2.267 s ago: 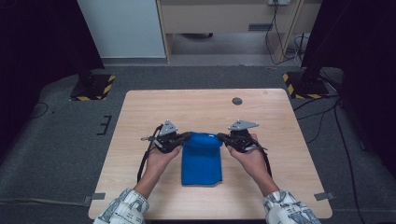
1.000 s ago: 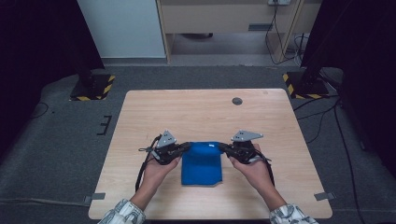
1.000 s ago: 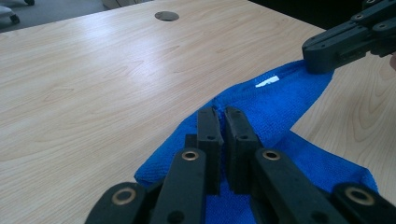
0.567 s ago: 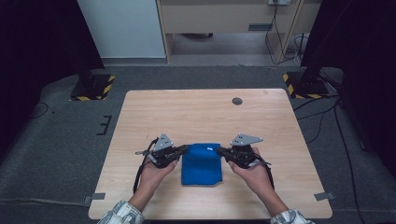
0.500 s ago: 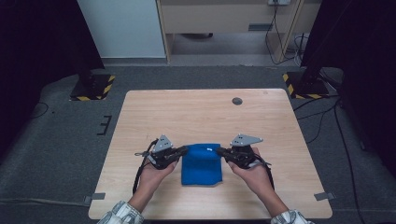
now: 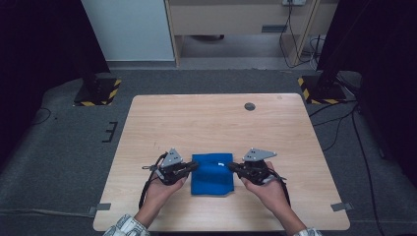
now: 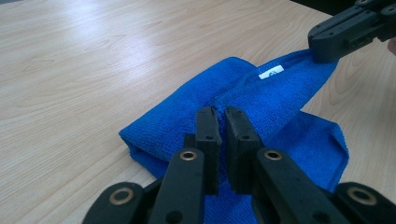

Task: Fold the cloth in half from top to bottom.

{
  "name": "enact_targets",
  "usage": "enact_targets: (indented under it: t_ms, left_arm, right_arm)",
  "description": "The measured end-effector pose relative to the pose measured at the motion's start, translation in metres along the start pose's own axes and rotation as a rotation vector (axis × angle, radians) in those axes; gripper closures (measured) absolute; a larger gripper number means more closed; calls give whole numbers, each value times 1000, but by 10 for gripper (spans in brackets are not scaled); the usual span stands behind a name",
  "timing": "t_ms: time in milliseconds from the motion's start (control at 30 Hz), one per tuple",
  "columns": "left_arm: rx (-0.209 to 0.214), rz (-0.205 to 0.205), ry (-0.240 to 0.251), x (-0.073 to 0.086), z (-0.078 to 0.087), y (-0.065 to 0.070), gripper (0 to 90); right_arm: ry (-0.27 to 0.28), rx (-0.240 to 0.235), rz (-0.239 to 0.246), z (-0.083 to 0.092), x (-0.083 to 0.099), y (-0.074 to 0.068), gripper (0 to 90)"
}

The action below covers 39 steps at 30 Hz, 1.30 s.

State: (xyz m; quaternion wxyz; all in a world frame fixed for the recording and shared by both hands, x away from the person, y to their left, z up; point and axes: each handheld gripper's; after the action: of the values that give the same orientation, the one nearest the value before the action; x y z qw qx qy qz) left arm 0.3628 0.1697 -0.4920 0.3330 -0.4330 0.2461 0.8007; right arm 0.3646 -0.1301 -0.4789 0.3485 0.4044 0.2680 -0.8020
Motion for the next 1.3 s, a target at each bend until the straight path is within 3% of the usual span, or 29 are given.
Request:
enact_targets:
  t_ms: [200,500,833,1300]
  left_arm:
    - [17,-27,-27,5,2,7,843]
    - [38,-7,-61,15,2,7,832]
    - [44,-22,-94,19,-2,9,816]
    - [49,-3,-138,26,-4,12,721]
  right_arm:
    - [-4,-2,-3,3,4,-1,872]
    - [-38,-12,5,-5,16,-6,869]
    - [-43,-4,4,-3,20,-8,869]
    - [-81,-15,-4,-6,40,-11,860]
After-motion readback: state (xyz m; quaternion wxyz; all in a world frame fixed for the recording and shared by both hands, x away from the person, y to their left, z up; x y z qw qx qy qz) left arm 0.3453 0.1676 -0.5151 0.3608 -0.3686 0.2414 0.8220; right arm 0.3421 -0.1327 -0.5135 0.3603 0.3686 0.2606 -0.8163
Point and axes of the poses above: each handheld gripper's, and its own axes: z roughly backward along the jaws, x roughly out of its underside, y roughly to its right, and after that the axes turned 1 degree about -x, right-handed
